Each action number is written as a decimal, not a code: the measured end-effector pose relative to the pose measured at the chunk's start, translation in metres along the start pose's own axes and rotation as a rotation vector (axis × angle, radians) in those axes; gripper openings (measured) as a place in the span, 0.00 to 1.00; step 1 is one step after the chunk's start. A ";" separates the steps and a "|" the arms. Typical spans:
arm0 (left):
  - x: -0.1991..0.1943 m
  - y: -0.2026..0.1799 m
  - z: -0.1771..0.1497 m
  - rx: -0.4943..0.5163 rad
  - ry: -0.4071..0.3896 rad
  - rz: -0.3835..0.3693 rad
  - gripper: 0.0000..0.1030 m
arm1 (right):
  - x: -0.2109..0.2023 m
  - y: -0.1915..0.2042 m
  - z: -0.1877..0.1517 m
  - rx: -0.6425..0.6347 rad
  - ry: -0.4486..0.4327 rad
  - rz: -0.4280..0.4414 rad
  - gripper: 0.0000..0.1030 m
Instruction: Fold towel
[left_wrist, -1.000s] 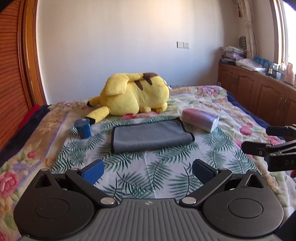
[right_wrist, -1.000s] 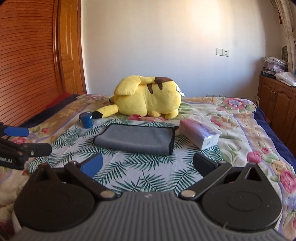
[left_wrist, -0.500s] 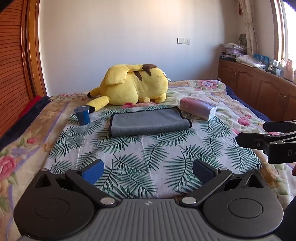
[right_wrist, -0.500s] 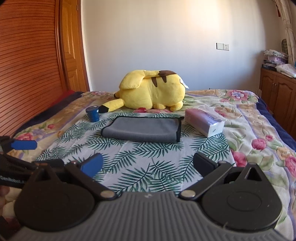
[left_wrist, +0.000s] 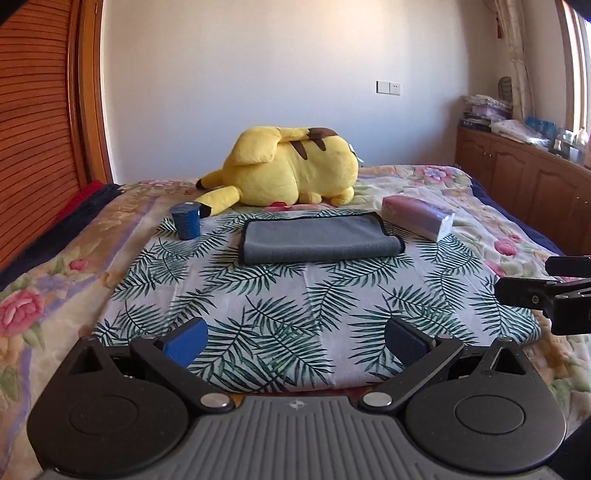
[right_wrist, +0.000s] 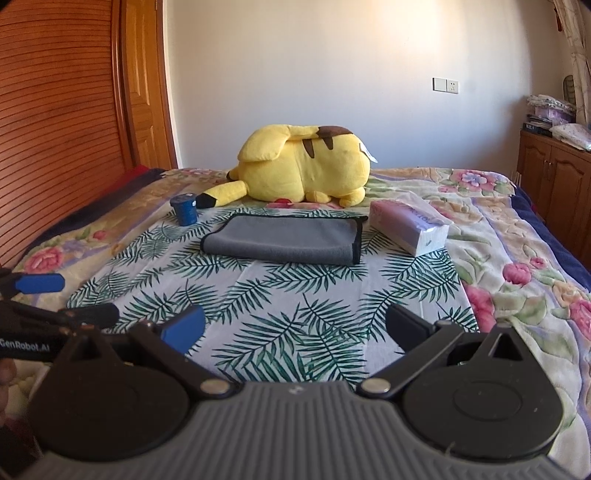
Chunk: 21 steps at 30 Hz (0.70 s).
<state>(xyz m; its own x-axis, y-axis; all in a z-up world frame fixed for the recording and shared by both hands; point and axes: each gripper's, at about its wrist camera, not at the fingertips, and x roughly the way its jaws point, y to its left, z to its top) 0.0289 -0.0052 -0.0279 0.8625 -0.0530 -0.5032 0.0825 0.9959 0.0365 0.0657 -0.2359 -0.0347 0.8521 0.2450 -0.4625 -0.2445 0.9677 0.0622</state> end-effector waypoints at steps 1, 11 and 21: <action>0.000 0.000 0.000 0.003 -0.007 0.005 0.84 | 0.001 -0.001 -0.001 0.002 -0.002 -0.001 1.00; -0.006 0.007 0.005 -0.014 -0.076 0.030 0.84 | 0.001 -0.008 -0.003 0.039 -0.043 -0.010 1.00; -0.016 0.007 0.006 0.005 -0.129 0.046 0.84 | -0.004 -0.008 -0.003 0.037 -0.076 -0.027 1.00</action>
<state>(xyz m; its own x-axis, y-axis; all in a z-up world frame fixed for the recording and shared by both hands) 0.0186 0.0021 -0.0139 0.9225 -0.0162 -0.3857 0.0430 0.9972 0.0611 0.0630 -0.2452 -0.0365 0.8911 0.2209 -0.3963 -0.2044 0.9753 0.0841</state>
